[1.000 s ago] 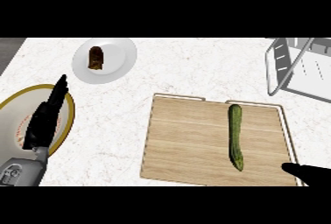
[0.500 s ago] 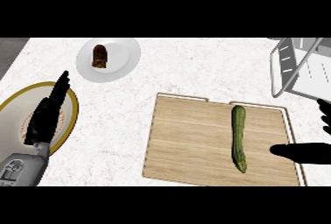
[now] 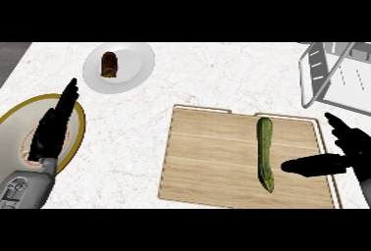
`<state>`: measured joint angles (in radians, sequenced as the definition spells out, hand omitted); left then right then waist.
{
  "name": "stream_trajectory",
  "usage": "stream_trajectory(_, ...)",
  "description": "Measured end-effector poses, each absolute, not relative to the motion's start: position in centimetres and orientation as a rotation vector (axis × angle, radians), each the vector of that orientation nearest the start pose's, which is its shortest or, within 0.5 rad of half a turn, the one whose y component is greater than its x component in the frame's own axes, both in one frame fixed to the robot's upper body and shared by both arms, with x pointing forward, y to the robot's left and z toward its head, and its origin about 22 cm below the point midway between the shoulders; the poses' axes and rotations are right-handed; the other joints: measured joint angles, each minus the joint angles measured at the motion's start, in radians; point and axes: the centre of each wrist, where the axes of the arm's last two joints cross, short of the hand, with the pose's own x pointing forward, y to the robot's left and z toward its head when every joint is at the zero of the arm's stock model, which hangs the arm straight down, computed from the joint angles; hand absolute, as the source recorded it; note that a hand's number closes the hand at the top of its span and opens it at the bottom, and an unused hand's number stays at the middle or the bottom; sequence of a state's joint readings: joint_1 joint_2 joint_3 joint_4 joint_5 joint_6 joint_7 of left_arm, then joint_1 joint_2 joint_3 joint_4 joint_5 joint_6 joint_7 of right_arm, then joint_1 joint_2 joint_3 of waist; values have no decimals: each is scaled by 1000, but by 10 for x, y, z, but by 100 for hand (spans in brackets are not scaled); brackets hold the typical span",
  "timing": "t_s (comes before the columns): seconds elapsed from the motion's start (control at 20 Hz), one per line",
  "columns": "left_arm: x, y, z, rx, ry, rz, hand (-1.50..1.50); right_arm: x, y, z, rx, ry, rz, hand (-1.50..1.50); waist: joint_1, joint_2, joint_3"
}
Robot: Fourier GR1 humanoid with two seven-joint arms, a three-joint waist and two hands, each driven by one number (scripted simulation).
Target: Pick the squash from the tray and place it in the tiered basket
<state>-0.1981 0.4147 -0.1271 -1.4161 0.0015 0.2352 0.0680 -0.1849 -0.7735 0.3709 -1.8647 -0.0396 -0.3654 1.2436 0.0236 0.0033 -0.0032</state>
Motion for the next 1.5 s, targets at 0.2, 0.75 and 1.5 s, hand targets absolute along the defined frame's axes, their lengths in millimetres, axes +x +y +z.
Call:
stream_trajectory(0.2,290,290,42,424,-1541,-246,0,249,-250,119,-609,-735,279,-150,-6,-2,0)
stream_trajectory(0.75,286,300,38,437,-1532,-236,0,257,-236,104,-685,-717,378,-150,-17,-6,-1)
stream_trajectory(1.5,277,294,34,439,-1532,-232,0,264,-222,75,-665,-658,378,-150,-21,-6,0)
